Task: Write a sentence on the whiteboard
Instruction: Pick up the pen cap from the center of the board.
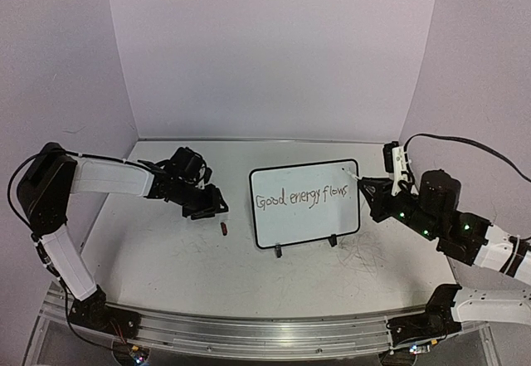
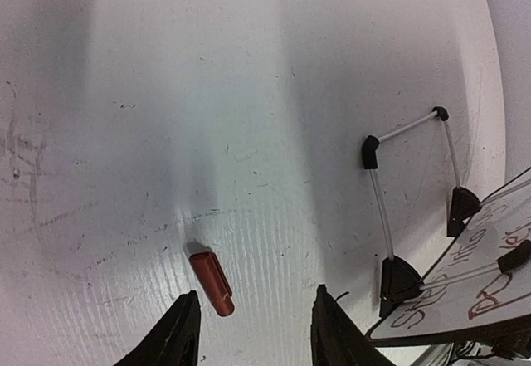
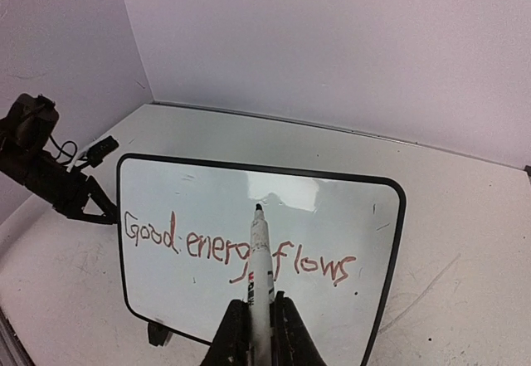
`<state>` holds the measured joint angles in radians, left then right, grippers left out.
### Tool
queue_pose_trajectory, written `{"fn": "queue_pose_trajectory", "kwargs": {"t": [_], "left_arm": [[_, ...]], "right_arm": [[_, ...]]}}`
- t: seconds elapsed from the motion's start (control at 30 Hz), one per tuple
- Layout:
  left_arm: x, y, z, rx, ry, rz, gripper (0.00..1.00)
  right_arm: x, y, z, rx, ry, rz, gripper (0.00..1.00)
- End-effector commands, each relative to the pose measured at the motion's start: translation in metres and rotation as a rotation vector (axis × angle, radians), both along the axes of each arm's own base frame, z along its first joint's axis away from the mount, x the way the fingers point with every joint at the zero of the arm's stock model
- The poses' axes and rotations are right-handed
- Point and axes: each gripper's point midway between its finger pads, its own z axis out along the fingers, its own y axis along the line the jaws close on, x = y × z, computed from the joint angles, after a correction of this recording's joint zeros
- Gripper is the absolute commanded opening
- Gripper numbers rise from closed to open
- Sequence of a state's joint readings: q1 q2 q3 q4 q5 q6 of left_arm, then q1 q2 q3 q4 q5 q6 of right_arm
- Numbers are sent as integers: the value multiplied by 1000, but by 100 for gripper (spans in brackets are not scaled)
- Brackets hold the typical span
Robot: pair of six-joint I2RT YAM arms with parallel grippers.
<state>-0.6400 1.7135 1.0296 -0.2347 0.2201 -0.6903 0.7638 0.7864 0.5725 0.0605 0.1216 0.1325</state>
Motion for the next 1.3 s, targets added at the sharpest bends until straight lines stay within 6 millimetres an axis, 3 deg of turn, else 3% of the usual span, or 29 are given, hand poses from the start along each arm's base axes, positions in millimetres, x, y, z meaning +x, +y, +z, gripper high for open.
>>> {"fn": "queue_pose_trajectory", "kwargs": {"t": [0.0,0.13,0.4,0.67,0.9,1.1,1.27], "left_arm": [[9,-7,-10,82,-3,24,45],[10,-2,-26,143,15,42,34],[4,-6,-45,235,21,39,36],[-4,-5,-58,288,36,80,31],[-16,19,-77,414,101,213,24],[-30,18,-91,519,161,265,24],[-36,32,-99,618,198,339,24]], "right_arm": [[-5,0,15,57,-47,24,0],[-6,-1,13,56,-47,22,0],[-6,2,7,52,-34,32,0],[-6,8,6,62,-26,57,0],[-7,15,5,84,-15,89,0],[-7,16,3,90,-19,92,0],[-9,15,4,99,-25,98,0]]}}
